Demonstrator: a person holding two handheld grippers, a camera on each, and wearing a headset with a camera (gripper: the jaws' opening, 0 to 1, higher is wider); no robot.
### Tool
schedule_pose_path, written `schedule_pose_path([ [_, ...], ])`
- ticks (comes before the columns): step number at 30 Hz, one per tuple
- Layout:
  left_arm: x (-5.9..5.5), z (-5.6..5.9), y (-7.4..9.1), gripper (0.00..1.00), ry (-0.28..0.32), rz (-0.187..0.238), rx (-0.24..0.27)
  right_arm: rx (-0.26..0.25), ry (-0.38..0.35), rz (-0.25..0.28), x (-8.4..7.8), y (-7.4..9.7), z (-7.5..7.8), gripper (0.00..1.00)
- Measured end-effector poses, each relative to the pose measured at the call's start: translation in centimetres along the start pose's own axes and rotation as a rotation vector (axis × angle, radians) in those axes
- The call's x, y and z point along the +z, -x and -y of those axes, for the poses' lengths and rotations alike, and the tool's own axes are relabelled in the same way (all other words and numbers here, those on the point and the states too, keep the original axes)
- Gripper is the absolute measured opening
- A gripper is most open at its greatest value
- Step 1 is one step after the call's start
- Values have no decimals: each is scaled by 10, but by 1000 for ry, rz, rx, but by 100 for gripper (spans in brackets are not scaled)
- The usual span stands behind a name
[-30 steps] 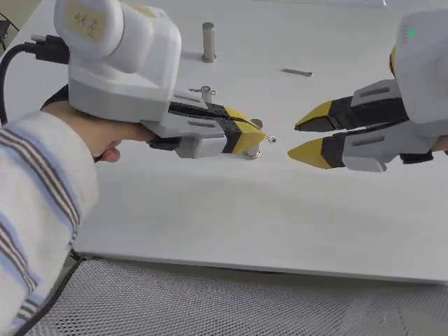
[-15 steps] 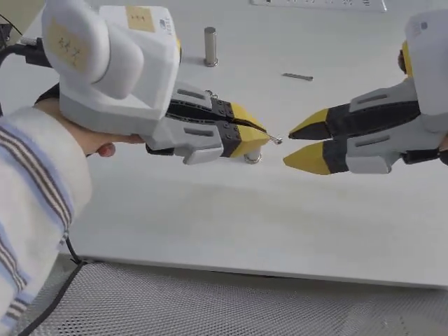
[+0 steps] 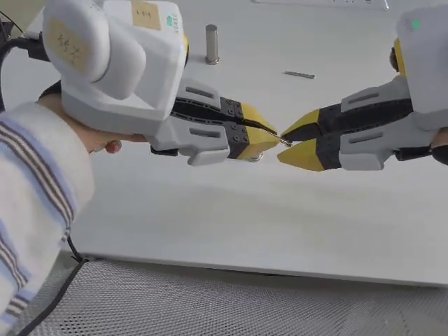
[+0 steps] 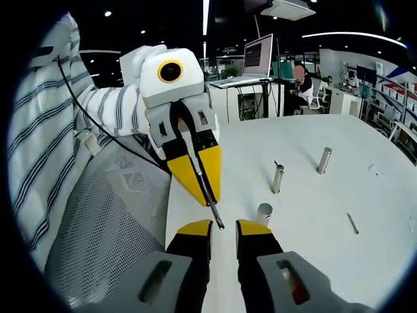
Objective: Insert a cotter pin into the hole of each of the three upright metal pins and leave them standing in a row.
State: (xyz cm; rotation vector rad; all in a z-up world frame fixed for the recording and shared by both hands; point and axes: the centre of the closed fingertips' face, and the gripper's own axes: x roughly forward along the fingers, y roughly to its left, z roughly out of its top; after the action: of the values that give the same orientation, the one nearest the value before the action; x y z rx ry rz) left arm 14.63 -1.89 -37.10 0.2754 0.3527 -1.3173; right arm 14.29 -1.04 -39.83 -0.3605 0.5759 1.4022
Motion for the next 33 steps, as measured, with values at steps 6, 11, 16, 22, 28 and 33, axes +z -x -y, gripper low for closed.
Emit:
schedule_pose_path([
  [6,0,2,-1,0,2,4,-12,23,-5,6,-1,-1,-5,1],
  [11,-3,4,-1,0,2,-9,-22,37,12,-11,-3,1,-6,0],
  [16,-9,6,-2,0,5,-28,-28,48,44,-34,-4,4,-7,0],
  [22,-11,11,-6,0,3,-41,-40,64,83,-73,-8,5,-8,0],
  [28,-16,14,-8,0,-9,-60,-62,82,131,-110,-11,5,-14,0],
  [33,-17,16,-10,0,-24,-72,-75,88,152,-128,-13,6,-15,0],
])
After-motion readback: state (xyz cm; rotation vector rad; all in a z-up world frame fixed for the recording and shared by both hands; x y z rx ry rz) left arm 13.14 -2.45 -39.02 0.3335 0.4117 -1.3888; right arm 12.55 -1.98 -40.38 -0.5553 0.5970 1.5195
